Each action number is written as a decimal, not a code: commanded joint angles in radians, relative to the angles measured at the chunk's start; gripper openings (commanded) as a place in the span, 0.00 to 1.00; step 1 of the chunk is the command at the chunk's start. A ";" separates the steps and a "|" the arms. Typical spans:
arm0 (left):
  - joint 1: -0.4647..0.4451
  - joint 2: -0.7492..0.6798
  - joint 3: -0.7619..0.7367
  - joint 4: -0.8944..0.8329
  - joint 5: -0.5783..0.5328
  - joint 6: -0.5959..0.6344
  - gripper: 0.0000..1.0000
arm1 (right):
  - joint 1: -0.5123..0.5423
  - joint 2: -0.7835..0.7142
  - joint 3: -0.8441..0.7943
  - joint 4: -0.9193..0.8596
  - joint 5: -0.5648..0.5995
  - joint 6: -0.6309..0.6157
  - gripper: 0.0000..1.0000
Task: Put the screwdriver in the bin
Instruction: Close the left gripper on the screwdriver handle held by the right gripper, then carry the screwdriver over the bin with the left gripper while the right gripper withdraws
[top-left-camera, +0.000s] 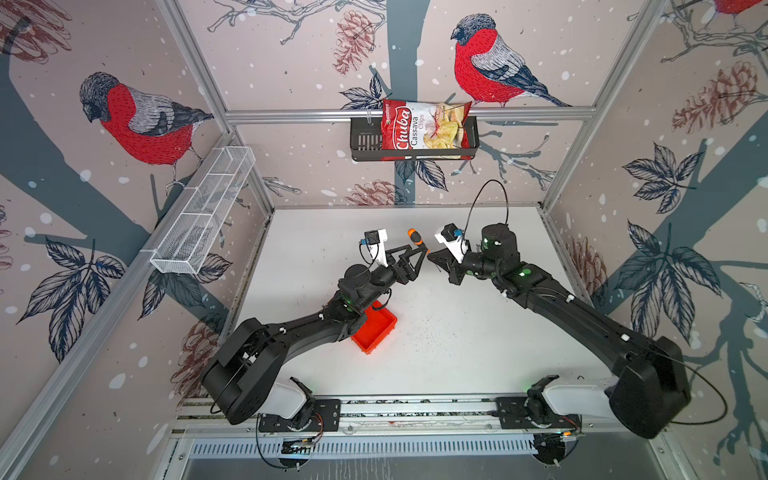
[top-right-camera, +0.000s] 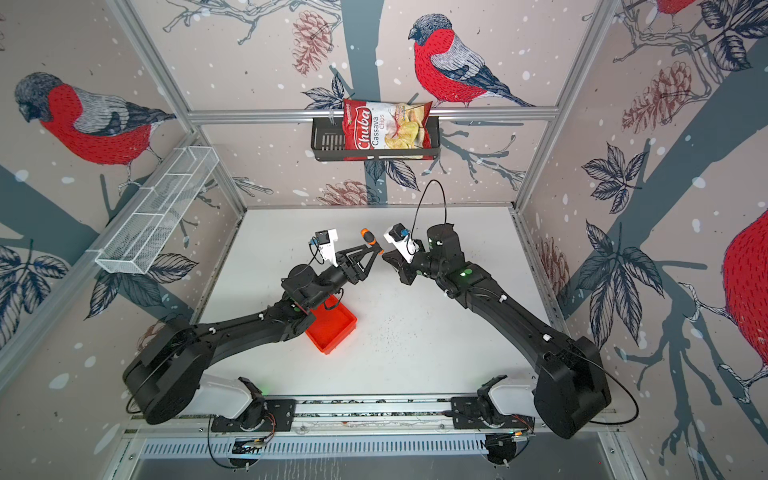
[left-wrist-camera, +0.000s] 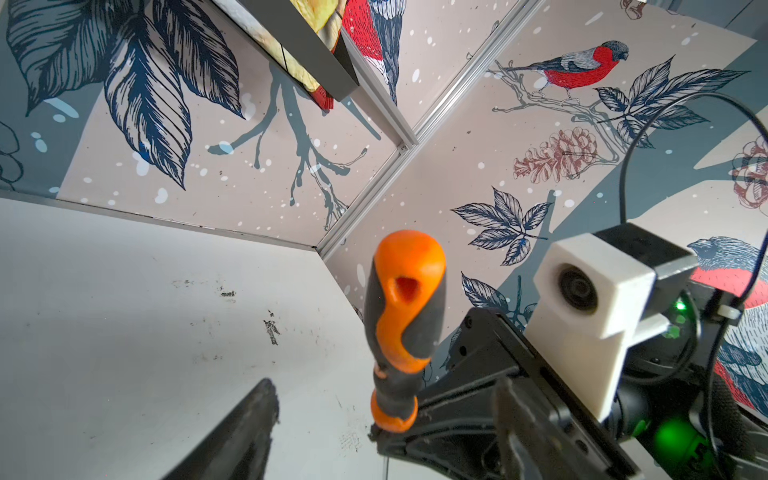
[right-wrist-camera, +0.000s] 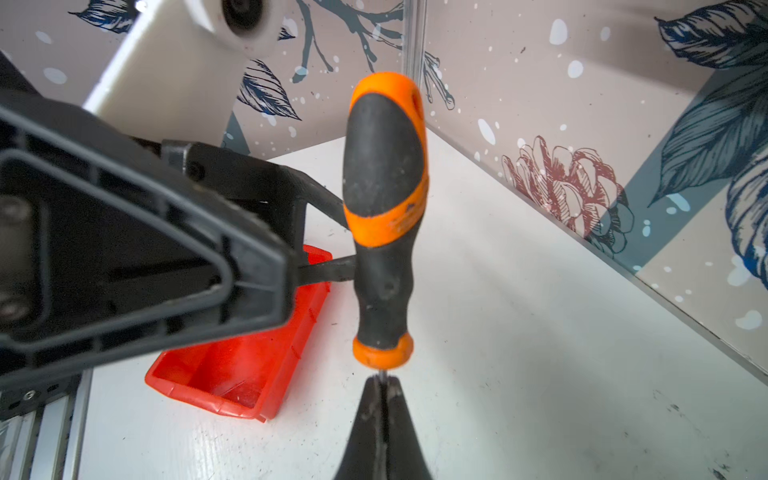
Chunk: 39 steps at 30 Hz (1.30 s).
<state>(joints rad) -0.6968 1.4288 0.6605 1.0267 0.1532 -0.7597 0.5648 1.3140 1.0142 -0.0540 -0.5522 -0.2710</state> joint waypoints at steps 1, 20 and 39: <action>0.000 0.005 -0.003 0.093 -0.039 -0.021 0.76 | 0.008 0.003 0.011 -0.013 -0.052 -0.021 0.00; 0.000 0.061 -0.007 0.170 -0.044 -0.067 0.23 | 0.010 0.027 0.026 -0.024 -0.074 -0.031 0.00; 0.031 -0.004 -0.070 0.082 -0.065 -0.018 0.00 | 0.009 -0.001 -0.010 0.052 -0.057 0.005 0.73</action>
<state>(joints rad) -0.6792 1.4471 0.6106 1.1149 0.1036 -0.8032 0.5732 1.3231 1.0157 -0.0601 -0.5941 -0.2871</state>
